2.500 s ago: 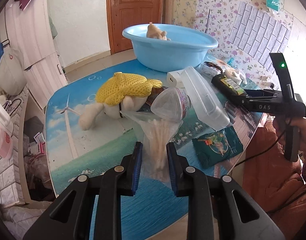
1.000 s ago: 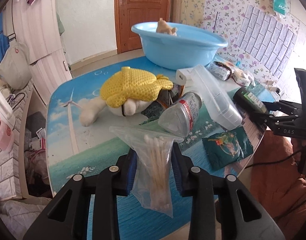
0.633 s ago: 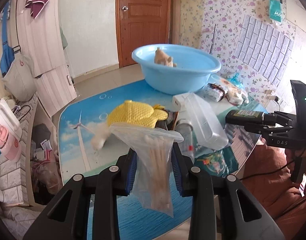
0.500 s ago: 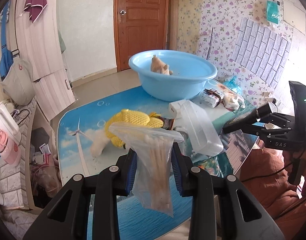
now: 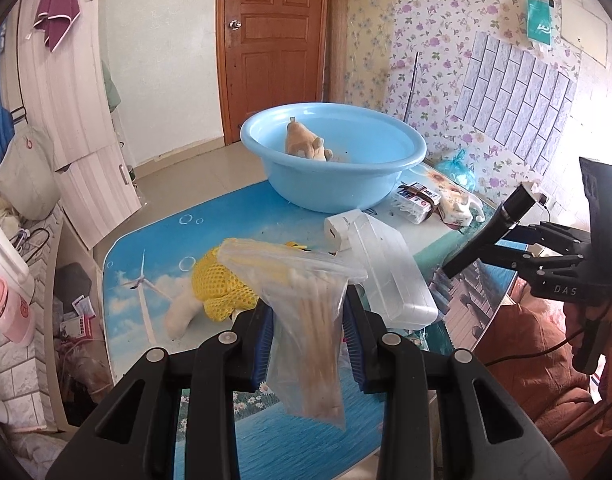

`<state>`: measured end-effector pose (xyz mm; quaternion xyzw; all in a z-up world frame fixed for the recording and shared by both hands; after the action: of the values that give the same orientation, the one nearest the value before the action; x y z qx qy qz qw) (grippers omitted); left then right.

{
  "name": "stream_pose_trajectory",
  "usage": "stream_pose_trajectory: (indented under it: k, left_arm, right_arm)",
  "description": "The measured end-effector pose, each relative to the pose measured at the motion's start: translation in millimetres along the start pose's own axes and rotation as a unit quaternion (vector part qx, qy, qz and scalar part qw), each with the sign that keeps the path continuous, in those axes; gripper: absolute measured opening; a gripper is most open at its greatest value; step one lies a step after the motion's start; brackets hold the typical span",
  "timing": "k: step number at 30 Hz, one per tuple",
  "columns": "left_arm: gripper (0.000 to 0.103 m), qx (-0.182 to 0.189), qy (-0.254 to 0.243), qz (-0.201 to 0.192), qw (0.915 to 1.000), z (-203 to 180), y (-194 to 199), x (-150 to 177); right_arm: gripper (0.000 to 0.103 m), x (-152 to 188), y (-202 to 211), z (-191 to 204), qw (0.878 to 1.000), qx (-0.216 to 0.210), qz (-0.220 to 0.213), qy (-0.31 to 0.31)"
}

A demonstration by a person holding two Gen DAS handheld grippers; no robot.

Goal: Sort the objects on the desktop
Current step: 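Drop the swab bag into the basin while the right drops the black box in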

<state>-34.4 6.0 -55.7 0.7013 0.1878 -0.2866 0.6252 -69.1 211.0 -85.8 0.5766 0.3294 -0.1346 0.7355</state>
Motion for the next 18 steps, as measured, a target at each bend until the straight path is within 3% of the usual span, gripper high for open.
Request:
stream_pose_trajectory:
  k: [18]
  left_arm:
    - [0.031,0.012,-0.034,-0.036,0.9987,-19,-15,-81]
  right_arm:
    - [0.060,-72,40,5,0.996,-0.028,-0.088,0.009]
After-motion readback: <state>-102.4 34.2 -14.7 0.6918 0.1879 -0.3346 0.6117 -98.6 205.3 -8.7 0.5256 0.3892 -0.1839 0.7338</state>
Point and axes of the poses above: each gripper's, at about its wrist camera, not at the fingertips, and y roughly against the way its jaws point, z to its left, x to its underside, the point moved 6 cm from there along -y, roughly the way its jaws point, and after that the axes turned 6 degrees about z, right-handed, at the moved point
